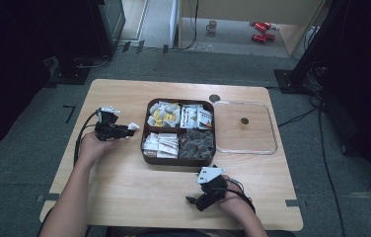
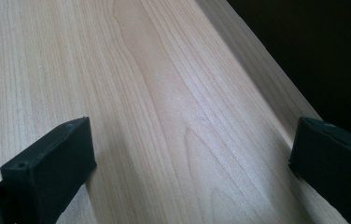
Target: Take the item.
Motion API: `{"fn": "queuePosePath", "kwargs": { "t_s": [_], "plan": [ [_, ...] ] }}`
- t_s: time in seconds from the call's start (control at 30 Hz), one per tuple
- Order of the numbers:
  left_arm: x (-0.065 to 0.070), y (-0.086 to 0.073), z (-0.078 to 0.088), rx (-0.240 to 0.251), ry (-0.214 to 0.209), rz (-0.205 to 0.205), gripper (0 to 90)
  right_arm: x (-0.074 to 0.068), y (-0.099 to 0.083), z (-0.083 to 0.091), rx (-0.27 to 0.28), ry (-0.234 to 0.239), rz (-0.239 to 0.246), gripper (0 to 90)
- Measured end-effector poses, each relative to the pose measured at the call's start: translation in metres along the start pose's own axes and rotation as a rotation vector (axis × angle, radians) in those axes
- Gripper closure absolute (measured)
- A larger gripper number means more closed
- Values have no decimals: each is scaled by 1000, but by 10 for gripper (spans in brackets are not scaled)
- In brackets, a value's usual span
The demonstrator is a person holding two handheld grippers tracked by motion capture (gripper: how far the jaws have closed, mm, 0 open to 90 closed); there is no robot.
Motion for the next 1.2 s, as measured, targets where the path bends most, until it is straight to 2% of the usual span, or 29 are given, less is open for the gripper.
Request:
{"fn": "queuePosePath", "kwargs": {
  "t_s": [0.17,0.4,0.5,0.63,0.77,0.9,1.07,1.2],
  "plan": [
    [1,1,9,47,8,-5,519,0,0,0,0,0,0,0],
    [0,0,21,74,26,-11,487,0,0,0,0,0,1,0],
    [0,-1,28,104,4,-7,458,0,0,0,0,0,1,0],
    [-8,-6,36,106,34,0,443,0,0,0,0,0,-1,0],
    [-16,-11,45,132,56,17,441,0,0,0,0,0,-1,0],
    [-21,-16,52,158,70,7,447,0,0,0,0,1,1,0],
    [-27,-26,56,154,98,-15,438,0,0,0,-1,4,3,0],
    [-35,-32,59,166,114,4,434,0,0,0,-1,6,5,0]
  ]
}}
Point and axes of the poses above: each handheld gripper's, and its own axes: z roughly backward along the jaws, y roughly out of its top, x roughly to its right, the point moved 7 cm from there along -z, roughly forward along the jaws, and after that the axes turned 2 degrees about -z, right-handed, at the moved point
